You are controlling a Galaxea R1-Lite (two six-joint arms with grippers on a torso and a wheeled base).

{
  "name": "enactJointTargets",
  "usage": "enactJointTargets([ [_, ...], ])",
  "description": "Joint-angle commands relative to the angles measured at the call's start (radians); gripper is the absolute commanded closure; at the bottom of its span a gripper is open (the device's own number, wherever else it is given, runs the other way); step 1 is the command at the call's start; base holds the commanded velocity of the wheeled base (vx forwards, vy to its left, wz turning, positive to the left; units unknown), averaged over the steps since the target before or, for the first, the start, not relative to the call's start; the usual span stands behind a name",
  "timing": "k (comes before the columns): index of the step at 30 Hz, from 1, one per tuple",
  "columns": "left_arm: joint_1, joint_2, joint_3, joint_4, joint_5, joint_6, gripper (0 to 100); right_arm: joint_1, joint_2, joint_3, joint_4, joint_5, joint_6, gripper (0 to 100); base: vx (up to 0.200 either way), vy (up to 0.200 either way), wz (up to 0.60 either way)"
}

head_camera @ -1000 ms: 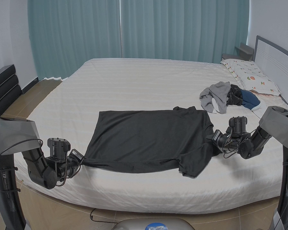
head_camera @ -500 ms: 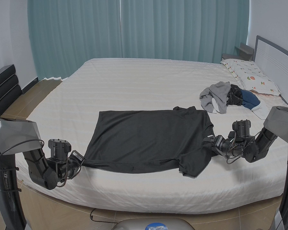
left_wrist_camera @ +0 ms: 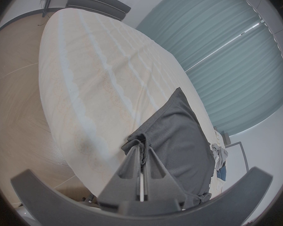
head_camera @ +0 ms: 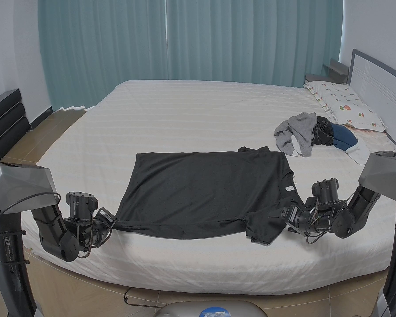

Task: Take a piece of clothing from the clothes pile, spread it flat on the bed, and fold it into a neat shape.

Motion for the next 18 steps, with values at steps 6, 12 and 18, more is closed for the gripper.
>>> enactJointTargets([
  [6,0.0,0.0,0.0,0.0,0.0,0.0,100,0.02,0.041,-0.047,0.041,-0.056,0.007,100,0.0,0.0,0.0],
  [12,0.0,-0.003,0.012,0.0,-0.008,0.001,100,-0.003,-0.049,0.0,0.106,-0.053,0.008,100,0.0,0.0,0.0],
  [18,-0.002,-0.051,0.072,0.0,-0.008,0.043,100,0.0,-0.184,0.129,0.118,-0.044,0.008,100,0.0,0.0,0.0],
])
